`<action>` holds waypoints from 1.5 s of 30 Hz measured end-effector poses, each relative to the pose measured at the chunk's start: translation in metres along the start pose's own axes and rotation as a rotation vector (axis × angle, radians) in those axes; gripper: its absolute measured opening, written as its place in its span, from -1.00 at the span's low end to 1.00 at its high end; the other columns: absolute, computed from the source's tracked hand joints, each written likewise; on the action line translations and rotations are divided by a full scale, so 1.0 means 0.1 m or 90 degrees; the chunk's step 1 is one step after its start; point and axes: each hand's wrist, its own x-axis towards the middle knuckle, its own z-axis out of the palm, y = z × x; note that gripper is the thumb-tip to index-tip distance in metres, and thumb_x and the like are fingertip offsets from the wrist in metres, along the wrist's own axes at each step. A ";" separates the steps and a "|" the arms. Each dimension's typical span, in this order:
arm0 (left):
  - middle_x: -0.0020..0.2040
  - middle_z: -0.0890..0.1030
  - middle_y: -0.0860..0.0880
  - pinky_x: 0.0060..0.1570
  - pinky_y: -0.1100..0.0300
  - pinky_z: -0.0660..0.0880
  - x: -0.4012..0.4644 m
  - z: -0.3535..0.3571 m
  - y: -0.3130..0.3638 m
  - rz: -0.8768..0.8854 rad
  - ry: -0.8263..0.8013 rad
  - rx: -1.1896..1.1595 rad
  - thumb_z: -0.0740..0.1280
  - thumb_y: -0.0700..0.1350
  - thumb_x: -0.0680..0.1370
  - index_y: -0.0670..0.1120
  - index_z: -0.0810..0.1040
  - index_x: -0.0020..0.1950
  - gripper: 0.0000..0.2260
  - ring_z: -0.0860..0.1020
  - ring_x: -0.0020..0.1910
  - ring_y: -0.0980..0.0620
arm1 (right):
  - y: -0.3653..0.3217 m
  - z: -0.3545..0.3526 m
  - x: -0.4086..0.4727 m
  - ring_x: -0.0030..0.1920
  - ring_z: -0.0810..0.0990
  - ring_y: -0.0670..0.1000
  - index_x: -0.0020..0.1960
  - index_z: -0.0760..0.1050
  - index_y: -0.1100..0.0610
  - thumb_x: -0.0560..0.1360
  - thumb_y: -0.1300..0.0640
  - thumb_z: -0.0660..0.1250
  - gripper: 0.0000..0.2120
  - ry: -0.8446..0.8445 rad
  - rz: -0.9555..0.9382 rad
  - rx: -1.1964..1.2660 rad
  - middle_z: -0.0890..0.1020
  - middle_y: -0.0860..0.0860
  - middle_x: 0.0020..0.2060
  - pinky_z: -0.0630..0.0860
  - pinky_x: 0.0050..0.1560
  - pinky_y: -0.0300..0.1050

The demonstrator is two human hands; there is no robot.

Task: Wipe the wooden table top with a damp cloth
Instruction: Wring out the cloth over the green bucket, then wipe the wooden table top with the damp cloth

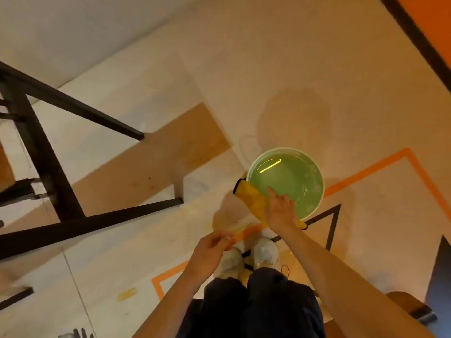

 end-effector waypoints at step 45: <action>0.13 0.69 -0.03 -0.09 0.29 0.59 -3.63 -1.25 1.64 0.240 0.086 -0.492 0.29 -0.12 0.63 -0.10 0.49 0.33 -0.73 0.68 0.07 0.11 | -2.01 -3.22 -3.62 0.12 0.53 -0.27 0.29 0.44 -0.12 0.40 -0.14 0.36 -0.53 -0.031 -0.253 0.450 0.56 -0.27 0.09 0.46 0.01 -0.38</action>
